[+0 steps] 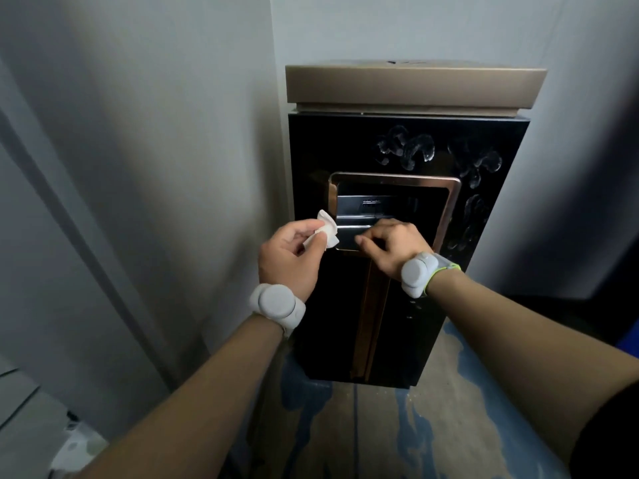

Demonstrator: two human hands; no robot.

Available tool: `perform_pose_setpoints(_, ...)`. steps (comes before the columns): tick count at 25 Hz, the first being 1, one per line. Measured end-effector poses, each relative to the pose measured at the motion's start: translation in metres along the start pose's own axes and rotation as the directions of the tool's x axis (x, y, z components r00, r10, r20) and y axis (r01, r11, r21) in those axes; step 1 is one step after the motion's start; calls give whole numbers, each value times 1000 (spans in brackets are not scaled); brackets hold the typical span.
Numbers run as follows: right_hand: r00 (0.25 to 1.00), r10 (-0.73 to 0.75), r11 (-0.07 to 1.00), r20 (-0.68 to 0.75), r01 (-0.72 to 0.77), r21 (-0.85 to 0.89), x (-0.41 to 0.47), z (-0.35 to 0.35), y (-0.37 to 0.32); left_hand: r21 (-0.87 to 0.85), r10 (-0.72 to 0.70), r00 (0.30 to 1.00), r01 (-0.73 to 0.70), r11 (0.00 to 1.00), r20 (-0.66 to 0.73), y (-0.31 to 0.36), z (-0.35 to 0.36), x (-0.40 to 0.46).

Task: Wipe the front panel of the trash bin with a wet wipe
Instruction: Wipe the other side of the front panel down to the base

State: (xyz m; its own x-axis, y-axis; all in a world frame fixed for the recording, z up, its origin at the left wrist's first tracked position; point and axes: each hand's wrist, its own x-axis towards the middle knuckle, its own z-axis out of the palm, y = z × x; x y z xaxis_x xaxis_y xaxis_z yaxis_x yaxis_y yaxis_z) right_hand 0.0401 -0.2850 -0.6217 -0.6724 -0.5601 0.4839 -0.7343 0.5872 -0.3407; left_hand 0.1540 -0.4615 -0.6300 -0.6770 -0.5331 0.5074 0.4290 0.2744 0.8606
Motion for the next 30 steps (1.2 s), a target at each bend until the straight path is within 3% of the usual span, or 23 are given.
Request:
perform_pose_setpoints(4, 989, 57, 965, -134, -20, 261, -17, -11, -26, -177, -109, 993, 114, 978, 35, 1, 14, -2)
perform_pose_setpoints(9, 967, 231, 854, -109, -147, 500, -29, -24, -41, -144, -178, 978, 193, 971, 110, 1, 25, -6)
perform_pose_setpoints(16, 938, 335, 688, -93, -176, 704, -34, -31, -32, -91, -141, 966, 163, 982, 217, 6, 44, -6)
perform_pose_setpoints(20, 922, 366, 720, -125, -195, 666, -35, -44, -27, -49, -129, 964, 144, 988, 233, 6, 49, -3)
perform_pose_setpoints(22, 923, 347, 779, -164, -187, 598, -34, -53, -28, 58, -109, 966, 98, 993, 234, 4, 50, 2)
perform_pose_setpoints(25, 933, 232, 911, -274, -110, 398, -33, -67, -33, 248, -81, 934, -8, 969, 348, 4, 54, 4)
perform_pose_setpoints(30, 933, 172, 944, -317, -64, 323, -28, -81, -43, 535, -104, 839, -240, 810, 534, 5, 69, 16)
